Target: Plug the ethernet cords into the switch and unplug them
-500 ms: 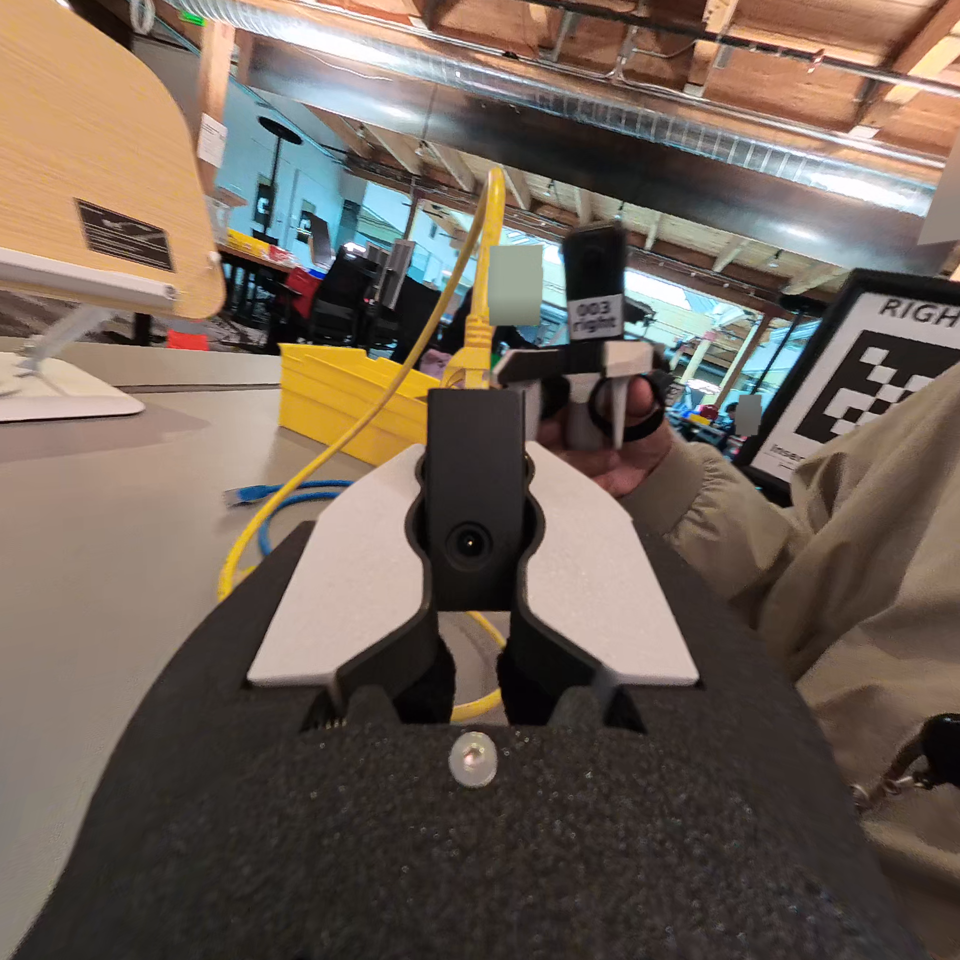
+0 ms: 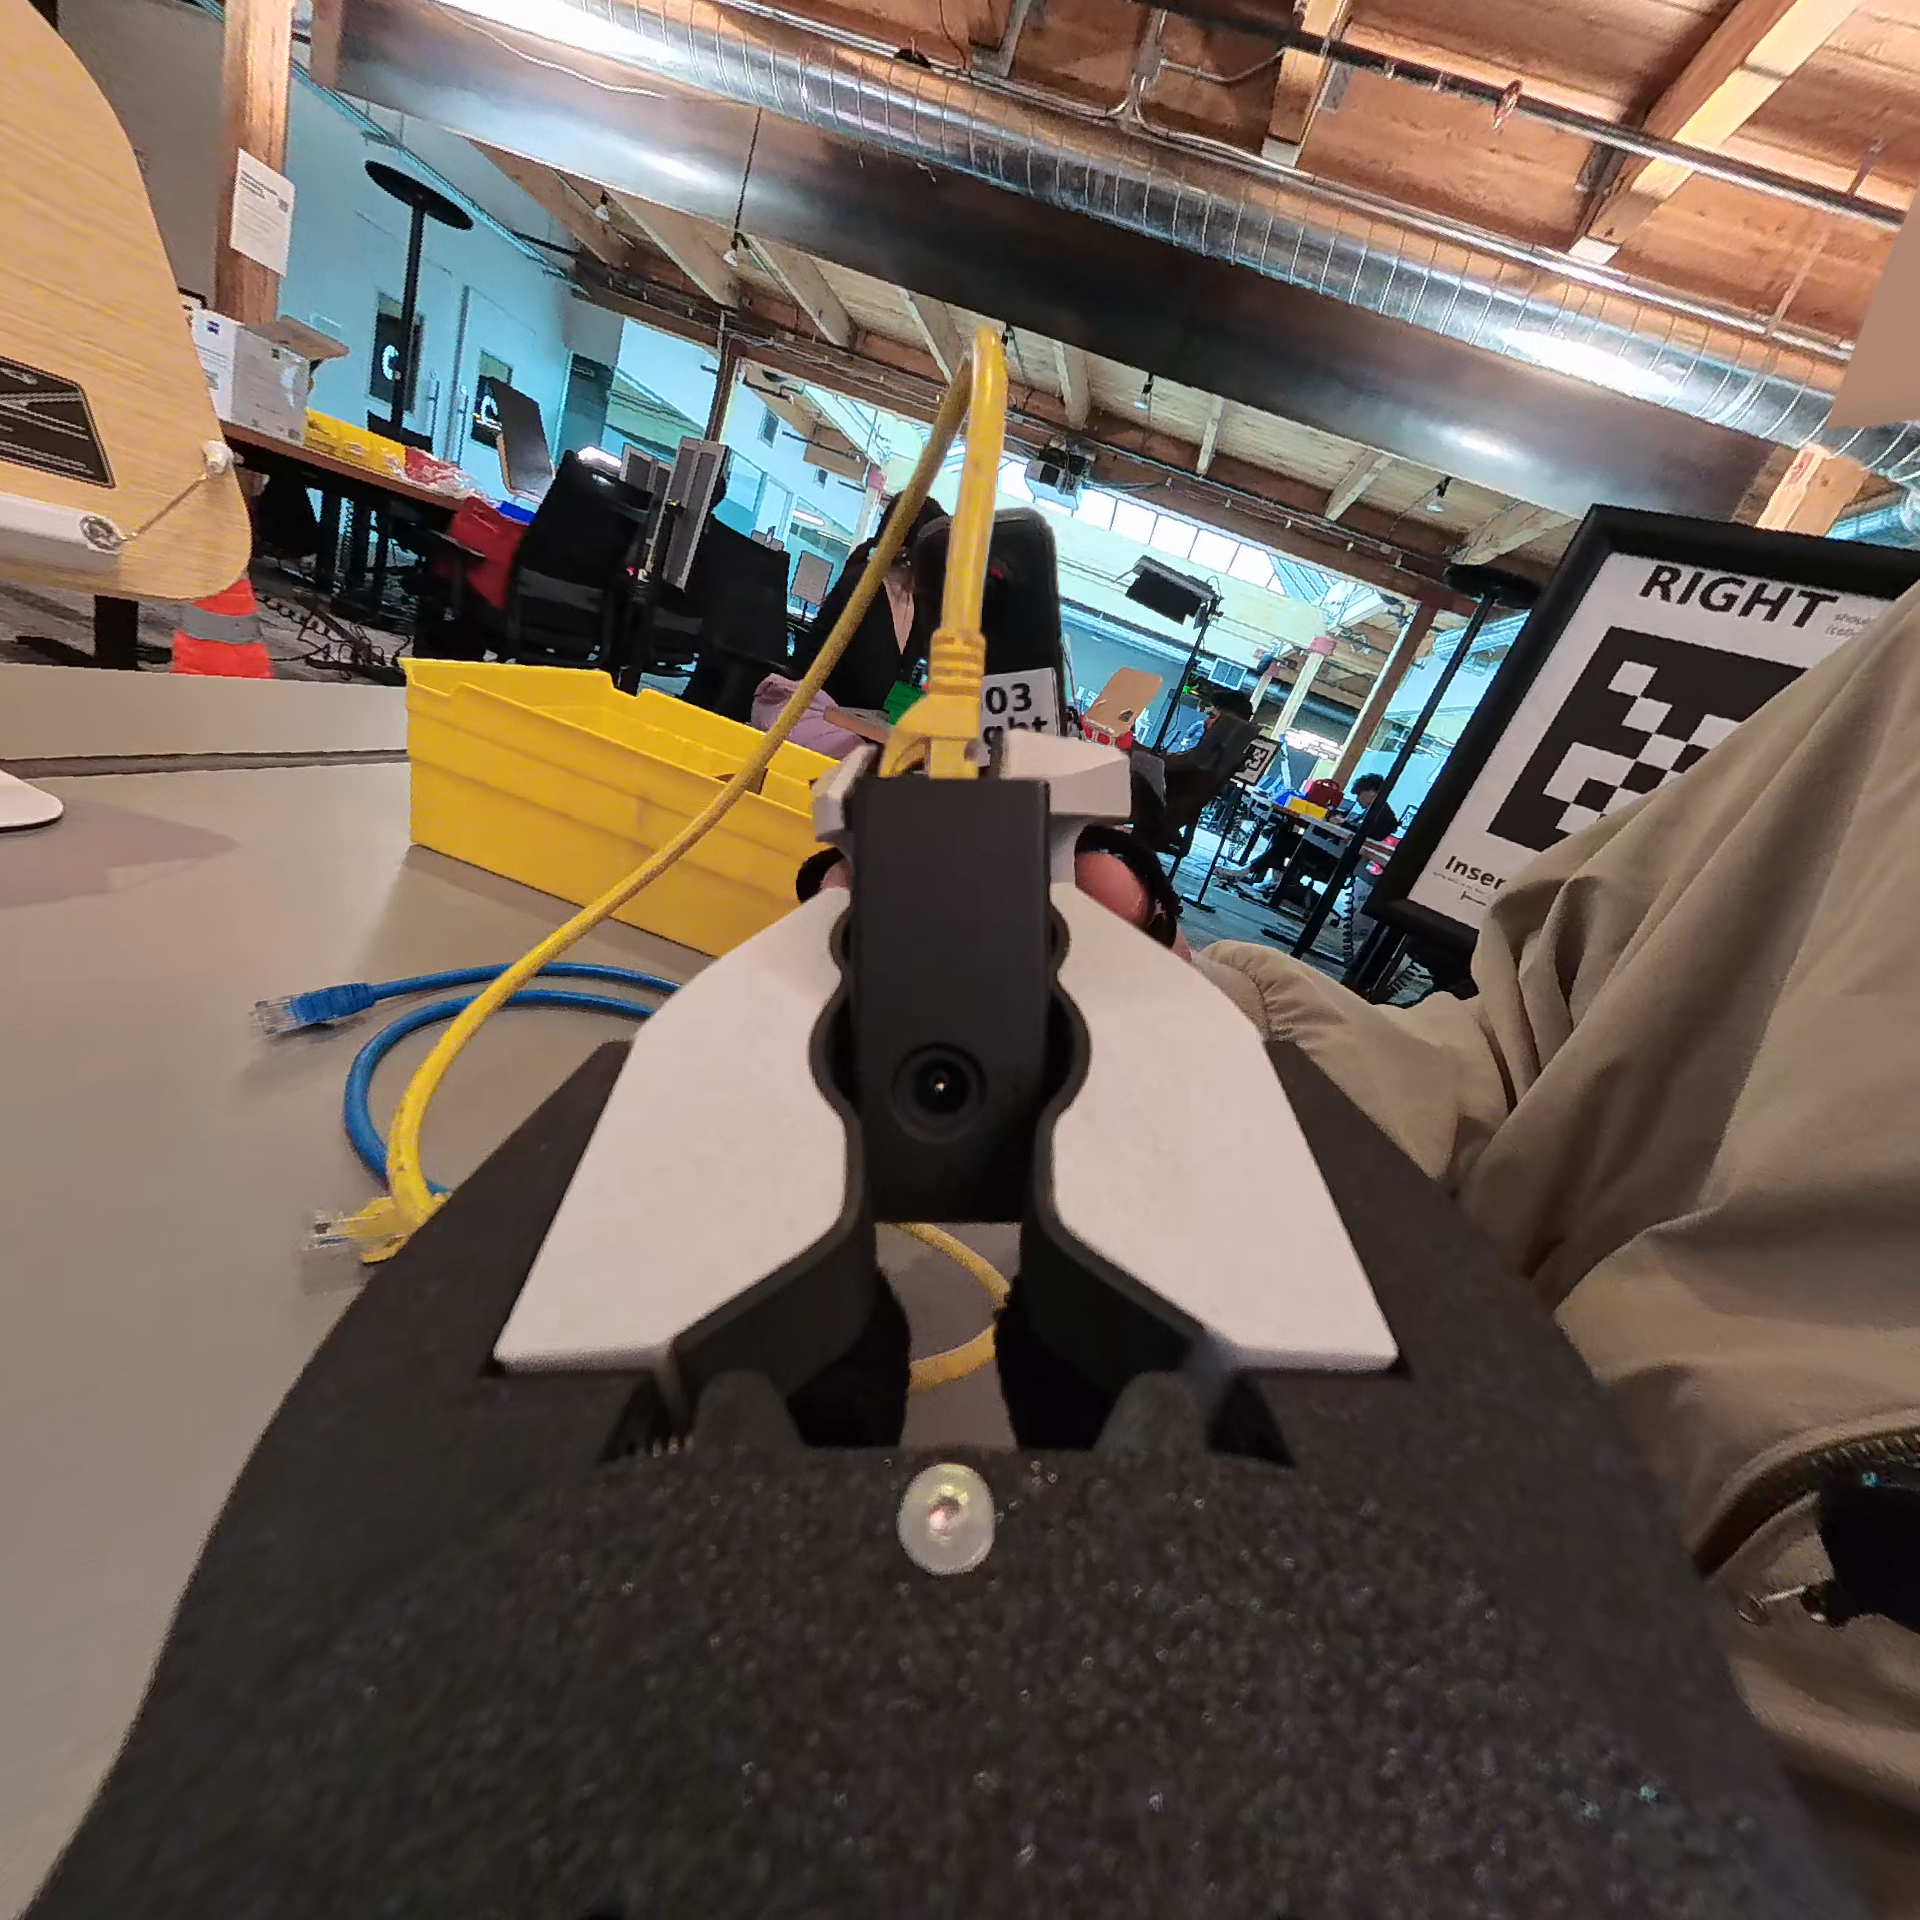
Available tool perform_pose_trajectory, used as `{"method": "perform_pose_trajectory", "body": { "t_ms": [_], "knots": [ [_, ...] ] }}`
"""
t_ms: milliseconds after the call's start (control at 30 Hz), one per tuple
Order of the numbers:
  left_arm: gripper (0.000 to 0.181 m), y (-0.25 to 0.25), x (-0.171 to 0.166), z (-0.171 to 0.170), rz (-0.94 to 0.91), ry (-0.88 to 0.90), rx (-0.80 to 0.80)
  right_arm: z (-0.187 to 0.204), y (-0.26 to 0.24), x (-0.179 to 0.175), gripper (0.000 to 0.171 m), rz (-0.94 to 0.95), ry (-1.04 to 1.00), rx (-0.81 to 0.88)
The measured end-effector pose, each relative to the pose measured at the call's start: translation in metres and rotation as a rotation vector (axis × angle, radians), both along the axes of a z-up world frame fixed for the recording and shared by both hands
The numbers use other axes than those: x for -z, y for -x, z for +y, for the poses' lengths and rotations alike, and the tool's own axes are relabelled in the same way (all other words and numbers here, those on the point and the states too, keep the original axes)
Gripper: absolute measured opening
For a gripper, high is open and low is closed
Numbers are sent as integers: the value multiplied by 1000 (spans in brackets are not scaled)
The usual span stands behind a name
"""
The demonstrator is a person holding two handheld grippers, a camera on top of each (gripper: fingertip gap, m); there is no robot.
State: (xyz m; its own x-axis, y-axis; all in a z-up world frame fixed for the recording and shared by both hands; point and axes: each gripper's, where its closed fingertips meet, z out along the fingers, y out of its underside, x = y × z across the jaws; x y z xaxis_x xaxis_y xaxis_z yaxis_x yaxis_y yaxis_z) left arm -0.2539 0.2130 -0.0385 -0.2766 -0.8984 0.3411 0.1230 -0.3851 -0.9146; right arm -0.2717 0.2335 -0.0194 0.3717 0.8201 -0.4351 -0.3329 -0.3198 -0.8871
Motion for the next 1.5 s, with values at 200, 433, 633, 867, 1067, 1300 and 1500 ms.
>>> {"method": "perform_pose_trajectory", "body": {
  "t_ms": [200, 433, 633, 867, 1067, 1300, 1500],
  "knots": [
    [29, 0, -1, -2, -2, 7, 9, 0, 1, -1, 15, 39, 20, -23],
    [29, -2, 0, -5, 2, 6, 22, -3, 2, -2, 13, 22, -5, -40],
    [29, -4, 5, -11, 28, -8, 52, -8, 1, 1, 11, -56, -62, -48],
    [29, -7, 10, -12, 98, 21, 85, -6, -3, 4, 10, 25, -24, -62],
    [30, -3, 20, -10, 192, 23, 132, -3, -1, 11, 9, -14, -76, -26],
    [30, 2, 32, -10, 277, -24, 150, 1, -11, -1, 10, 121, -101, -7],
    [29, 4, 34, -3, 260, -73, 87, 10, -43, 11, 11, -170, -92, 52]
  ]
}}
